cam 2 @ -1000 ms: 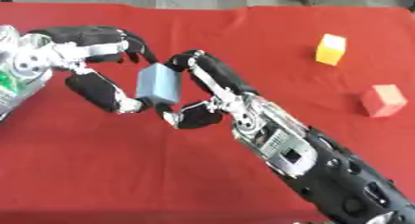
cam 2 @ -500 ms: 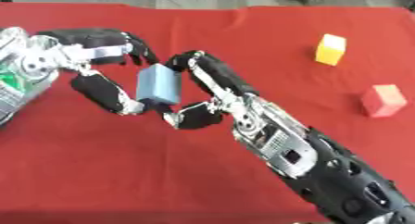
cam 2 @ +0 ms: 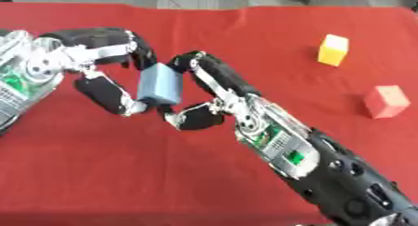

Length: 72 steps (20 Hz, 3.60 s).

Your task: Pick up the objects with one hand, pass them to the other hand, and then place them into the box on the other side of the table.

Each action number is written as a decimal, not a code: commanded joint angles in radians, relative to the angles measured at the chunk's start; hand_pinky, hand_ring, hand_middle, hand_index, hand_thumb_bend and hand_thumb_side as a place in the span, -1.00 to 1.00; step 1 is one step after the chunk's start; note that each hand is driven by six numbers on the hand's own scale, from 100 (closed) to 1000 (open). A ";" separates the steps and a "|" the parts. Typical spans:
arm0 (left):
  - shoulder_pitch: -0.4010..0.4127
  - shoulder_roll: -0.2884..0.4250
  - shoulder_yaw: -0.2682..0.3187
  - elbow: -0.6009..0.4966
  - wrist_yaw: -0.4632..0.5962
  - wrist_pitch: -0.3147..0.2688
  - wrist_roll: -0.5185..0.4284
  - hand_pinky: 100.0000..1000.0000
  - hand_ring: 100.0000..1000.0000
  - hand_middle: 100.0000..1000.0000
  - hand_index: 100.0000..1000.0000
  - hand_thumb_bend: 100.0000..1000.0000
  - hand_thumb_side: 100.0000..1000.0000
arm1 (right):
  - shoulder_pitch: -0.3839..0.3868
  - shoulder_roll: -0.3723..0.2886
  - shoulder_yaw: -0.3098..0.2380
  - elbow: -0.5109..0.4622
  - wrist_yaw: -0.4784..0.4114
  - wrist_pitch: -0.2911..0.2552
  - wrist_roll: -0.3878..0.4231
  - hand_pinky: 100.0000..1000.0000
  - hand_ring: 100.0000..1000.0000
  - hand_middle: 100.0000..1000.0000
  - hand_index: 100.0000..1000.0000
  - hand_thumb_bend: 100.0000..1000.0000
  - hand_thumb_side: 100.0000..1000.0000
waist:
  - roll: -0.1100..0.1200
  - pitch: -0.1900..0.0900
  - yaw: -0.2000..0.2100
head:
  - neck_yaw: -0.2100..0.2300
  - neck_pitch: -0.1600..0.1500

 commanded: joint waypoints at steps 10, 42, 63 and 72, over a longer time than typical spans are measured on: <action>-0.018 -0.002 0.013 0.001 -0.018 0.000 0.057 0.24 0.11 -0.14 -0.22 -0.94 -1.00 | -0.005 -0.007 0.009 -0.011 -0.017 -0.064 -0.004 0.53 0.56 -0.01 0.24 -1.00 -0.93 | 0.002 -0.014 -0.002 | -0.002 0.001; -0.009 -0.005 0.022 0.005 -0.146 0.006 0.008 0.17 0.03 -0.29 -0.32 -0.53 -1.00 | 0.000 -0.015 0.005 0.019 0.098 -0.196 0.008 0.58 0.75 0.26 0.67 -0.09 -1.00 | 0.002 -0.016 -0.005 | 0.000 -0.006; 0.009 0.025 0.036 -0.026 -0.181 -0.009 -0.031 0.14 -0.01 -0.38 -0.39 -0.33 -1.00 | 0.000 -0.014 -0.004 0.031 0.096 -0.129 0.004 0.62 0.78 0.27 0.71 -0.15 -1.00 | 0.010 -0.014 -0.005 | -0.007 -0.006; 0.062 0.102 0.106 -0.103 -0.167 0.031 -0.017 0.12 -0.02 -0.38 -0.38 -0.40 -1.00 | 0.003 -0.022 -0.003 0.014 0.095 -0.075 -0.022 0.62 0.79 0.29 0.72 -0.20 -1.00 | 0.010 -0.014 -0.004 | -0.010 -0.011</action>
